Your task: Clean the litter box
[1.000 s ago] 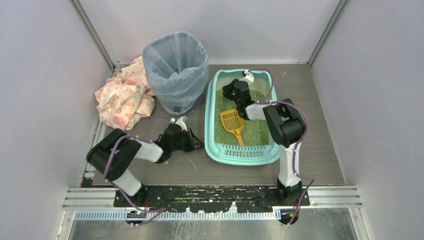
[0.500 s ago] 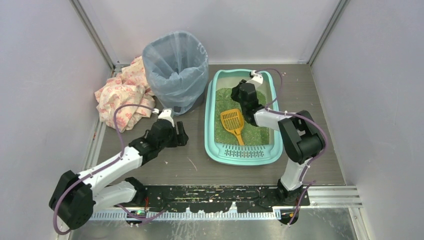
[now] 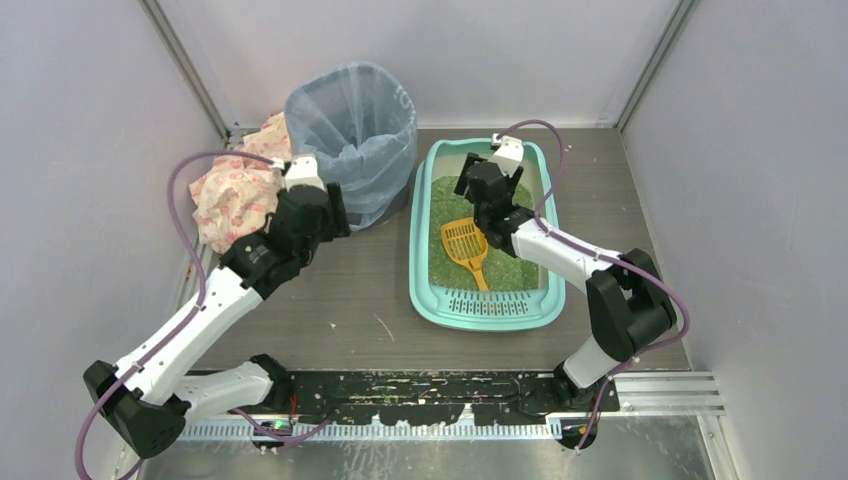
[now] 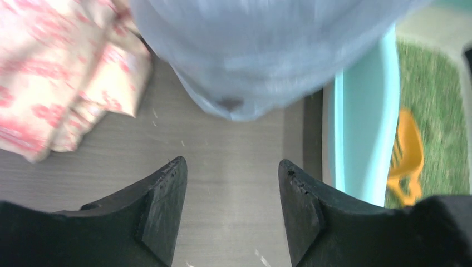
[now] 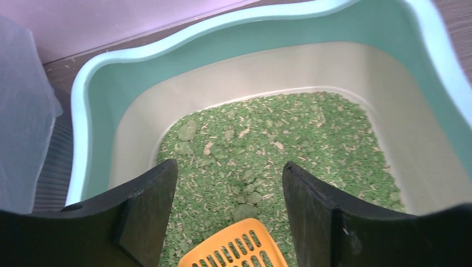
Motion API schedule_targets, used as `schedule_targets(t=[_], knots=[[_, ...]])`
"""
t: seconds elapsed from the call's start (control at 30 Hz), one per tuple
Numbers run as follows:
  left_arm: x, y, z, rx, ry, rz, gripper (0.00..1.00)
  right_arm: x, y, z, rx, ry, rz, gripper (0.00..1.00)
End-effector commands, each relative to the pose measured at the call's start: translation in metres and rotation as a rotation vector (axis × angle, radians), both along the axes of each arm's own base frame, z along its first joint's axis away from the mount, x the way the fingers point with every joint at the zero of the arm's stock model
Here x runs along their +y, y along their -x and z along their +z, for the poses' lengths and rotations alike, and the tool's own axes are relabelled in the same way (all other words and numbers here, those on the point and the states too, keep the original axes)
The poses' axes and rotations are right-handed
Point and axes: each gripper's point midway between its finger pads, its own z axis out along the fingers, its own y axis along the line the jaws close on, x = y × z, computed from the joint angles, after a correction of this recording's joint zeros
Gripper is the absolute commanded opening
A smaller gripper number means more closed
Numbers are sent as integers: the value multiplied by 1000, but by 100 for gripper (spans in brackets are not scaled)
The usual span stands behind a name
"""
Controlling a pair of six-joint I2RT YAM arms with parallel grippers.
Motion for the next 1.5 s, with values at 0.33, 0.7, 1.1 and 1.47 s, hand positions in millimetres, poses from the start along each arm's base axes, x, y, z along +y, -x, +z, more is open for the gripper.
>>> schedule_targets(t=[0.33,0.7,1.1,1.47], knots=[[-12,-41,69,-148,149,27,53,-25,14,16,34,75,-65,68],[-57,5,5,-116,135,-325,52,-35,57,-27,221,117,6,64],[-72,4,-14,-86,153,-381,54,-31,76,-108,355,82,76,56],[-65,-1,-38,-29,117,-322,54,-15,73,-125,364,6,156,43]])
